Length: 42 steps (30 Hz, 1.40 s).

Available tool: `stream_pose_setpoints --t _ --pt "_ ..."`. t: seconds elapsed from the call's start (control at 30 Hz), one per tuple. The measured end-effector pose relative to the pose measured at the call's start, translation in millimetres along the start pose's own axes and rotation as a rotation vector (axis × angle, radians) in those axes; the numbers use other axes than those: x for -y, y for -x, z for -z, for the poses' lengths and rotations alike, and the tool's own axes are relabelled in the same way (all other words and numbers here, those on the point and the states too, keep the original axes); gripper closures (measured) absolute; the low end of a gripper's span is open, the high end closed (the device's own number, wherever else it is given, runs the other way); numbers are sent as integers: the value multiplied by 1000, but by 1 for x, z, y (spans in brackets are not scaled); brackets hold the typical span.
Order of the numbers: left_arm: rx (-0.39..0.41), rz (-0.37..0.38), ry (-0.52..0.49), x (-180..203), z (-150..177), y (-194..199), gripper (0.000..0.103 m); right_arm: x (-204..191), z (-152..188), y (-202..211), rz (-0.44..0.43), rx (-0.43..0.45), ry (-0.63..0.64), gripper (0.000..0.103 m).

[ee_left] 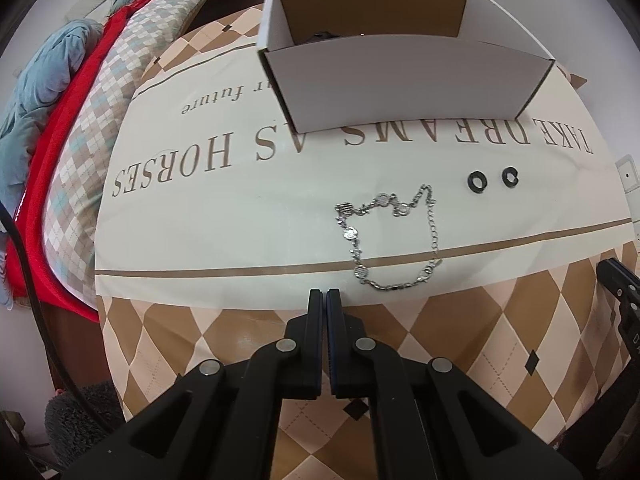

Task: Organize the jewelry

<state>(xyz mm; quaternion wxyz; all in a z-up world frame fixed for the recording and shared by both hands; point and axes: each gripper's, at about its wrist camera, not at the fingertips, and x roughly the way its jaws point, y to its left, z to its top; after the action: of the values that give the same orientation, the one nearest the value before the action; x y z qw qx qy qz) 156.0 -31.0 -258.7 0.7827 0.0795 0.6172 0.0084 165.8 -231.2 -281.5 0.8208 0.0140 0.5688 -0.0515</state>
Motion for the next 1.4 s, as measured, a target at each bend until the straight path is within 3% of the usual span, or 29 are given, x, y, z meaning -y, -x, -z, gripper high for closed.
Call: stream_pose_setpoints --t 0.27,0.53,0.87,0.93,1.17,1.4 --pt "-11 5 -19 8 -1 1 103 3 -4 -2 -16 -21 -7 93" --pt "-82 30 -66 8 -13 -3 103 8 -16 -6 -70 -102 -19 93" --pt "-78 16 -79 8 -15 -3 103 8 -14 -6 -70 -94 -17 93" --pt "-73 27 -73 10 -14 1 103 8 -14 -5 -106 -94 -29 94" --pt "60 122 -43 0 -44 69 103 -7 -34 34 -244 -14 -54 94" --pt "209 236 -12 -20 -100 145 103 -30 -101 106 -405 132 -29 94"
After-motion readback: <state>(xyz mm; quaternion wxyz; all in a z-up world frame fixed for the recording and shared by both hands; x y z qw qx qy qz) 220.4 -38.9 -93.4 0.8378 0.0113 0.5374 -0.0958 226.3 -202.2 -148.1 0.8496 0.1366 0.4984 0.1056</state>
